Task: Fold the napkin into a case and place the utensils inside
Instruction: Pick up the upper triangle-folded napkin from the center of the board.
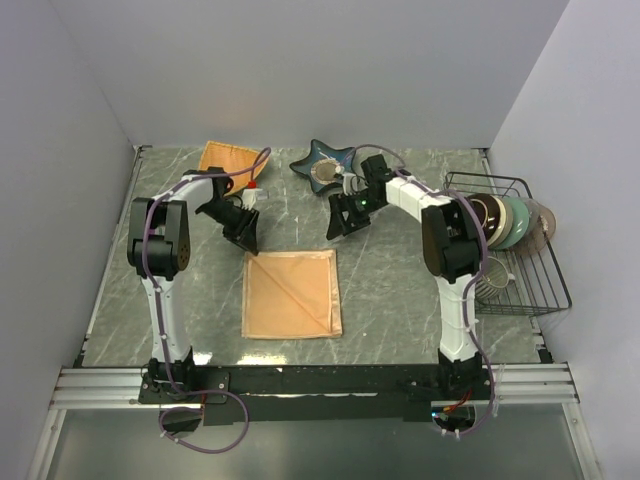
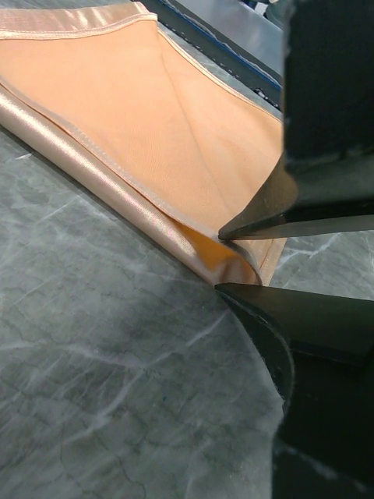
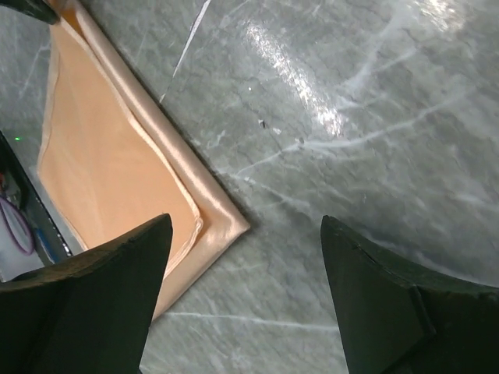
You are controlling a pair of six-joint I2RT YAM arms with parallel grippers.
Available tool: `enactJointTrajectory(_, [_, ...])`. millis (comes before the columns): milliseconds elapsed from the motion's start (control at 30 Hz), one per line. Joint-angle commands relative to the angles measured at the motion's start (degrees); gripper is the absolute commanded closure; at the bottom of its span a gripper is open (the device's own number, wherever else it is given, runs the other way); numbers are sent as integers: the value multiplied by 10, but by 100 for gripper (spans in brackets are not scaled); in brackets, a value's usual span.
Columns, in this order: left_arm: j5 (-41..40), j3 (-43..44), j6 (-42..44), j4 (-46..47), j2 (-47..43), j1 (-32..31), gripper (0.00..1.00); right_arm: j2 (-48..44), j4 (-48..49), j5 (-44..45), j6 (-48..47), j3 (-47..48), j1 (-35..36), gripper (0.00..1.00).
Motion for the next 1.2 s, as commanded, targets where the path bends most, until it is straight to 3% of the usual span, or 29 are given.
enactJointTrajectory(0, [4,14,39,-31,16,-5,65,32,-14,-17,-28,38,15,15])
enactJointTrajectory(133, [12,39,57,-58,31,-5,57,49,-28,-26,-28,51,18,19])
enactJointTrajectory(300, [7,54,79,-83,47,-5,63,64,-49,-35,-28,58,19,21])
enactJointTrajectory(400, [6,54,85,-85,49,-5,69,71,-51,-36,-25,63,19,21])
enactJointTrajectory(633, [18,55,107,-74,18,-5,99,100,-89,-48,-35,97,20,20])
enactJointTrajectory(900, [35,12,164,-35,-77,-13,99,130,-125,-68,-45,123,22,18])
enactJointTrajectory(1167, [32,-25,187,-19,-110,-21,99,160,-170,-97,-79,147,35,20])
